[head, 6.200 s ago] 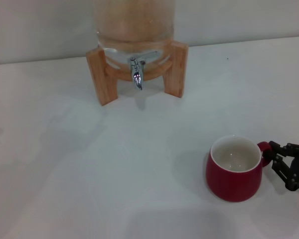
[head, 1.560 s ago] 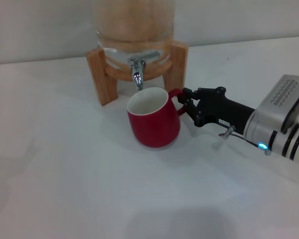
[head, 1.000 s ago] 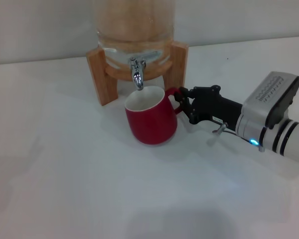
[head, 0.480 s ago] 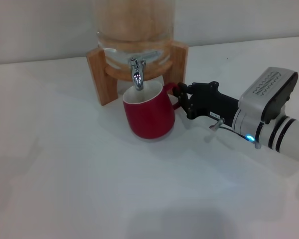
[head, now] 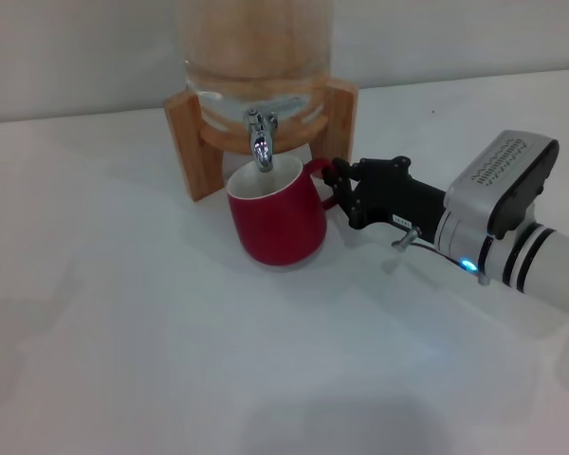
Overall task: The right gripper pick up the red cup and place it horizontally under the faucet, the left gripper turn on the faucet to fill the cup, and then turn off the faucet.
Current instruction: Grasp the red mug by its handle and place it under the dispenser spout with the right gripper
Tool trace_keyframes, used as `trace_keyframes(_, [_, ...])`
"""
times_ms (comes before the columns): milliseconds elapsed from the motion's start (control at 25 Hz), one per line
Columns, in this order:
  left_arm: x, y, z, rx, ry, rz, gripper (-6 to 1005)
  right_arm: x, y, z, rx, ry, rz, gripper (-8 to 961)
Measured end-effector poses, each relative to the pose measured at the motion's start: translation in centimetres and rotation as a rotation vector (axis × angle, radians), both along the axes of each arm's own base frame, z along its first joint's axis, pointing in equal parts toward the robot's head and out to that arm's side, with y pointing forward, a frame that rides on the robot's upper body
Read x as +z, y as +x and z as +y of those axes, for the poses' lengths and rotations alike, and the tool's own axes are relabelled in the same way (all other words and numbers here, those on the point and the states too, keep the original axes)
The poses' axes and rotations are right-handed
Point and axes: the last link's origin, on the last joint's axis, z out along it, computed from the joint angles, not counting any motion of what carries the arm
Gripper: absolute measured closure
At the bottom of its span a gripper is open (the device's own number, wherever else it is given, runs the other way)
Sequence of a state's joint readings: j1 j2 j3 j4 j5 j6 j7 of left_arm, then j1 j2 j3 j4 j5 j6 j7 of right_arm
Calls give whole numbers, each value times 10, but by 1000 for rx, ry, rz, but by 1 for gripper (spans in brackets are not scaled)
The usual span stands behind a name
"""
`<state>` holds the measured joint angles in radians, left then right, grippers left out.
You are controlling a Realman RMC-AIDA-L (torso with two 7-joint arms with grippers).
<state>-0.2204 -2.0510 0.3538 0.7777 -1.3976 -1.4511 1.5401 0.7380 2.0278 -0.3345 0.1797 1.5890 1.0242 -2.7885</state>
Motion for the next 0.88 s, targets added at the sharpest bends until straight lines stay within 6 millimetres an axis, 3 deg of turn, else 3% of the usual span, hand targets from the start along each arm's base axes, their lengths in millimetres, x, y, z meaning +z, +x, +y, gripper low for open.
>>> trace_keyframes(880, [-1, 2, -2, -12, 0, -9, 123, -3, 9, -1, -26, -12, -53, 848])
